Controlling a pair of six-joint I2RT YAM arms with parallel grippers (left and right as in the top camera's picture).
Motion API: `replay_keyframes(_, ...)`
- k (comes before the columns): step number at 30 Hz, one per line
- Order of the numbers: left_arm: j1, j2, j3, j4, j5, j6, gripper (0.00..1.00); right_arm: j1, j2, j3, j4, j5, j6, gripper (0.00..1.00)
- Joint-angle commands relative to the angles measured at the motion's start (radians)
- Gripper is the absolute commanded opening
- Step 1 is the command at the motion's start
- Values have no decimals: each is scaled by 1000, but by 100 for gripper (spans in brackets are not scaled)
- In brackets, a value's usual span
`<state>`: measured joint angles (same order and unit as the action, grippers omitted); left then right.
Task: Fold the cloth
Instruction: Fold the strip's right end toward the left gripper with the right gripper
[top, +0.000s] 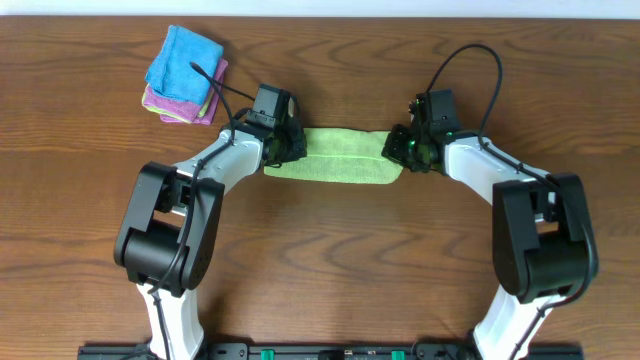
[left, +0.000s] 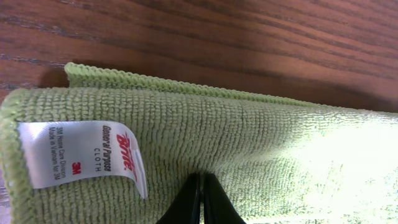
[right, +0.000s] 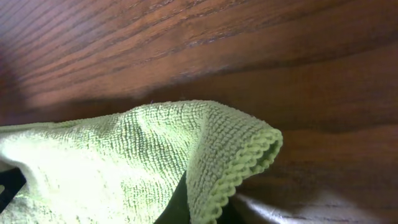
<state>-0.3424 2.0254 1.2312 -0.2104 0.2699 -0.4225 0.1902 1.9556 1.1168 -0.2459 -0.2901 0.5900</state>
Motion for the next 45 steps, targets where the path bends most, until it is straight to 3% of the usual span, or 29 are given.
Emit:
replay_keyframes(1, 7, 16, 11, -23, -13, -5, 6, 18, -87, 1, -9, -14, -31, 1)
replay_keyframes(9, 8, 16, 11, -25, -6, -5, 6, 93, -200, 2, -36, -18, -33, 1)
replay_keyframes(20, 9, 13, 12, -25, 12, -5, 6, 217, -203, 45, 82, -8, 60, 1)
replay_keyframes(45, 55, -190, 84, -155, -15, 0, 6, 328, -198, 80, 134, 58, 68, 1)
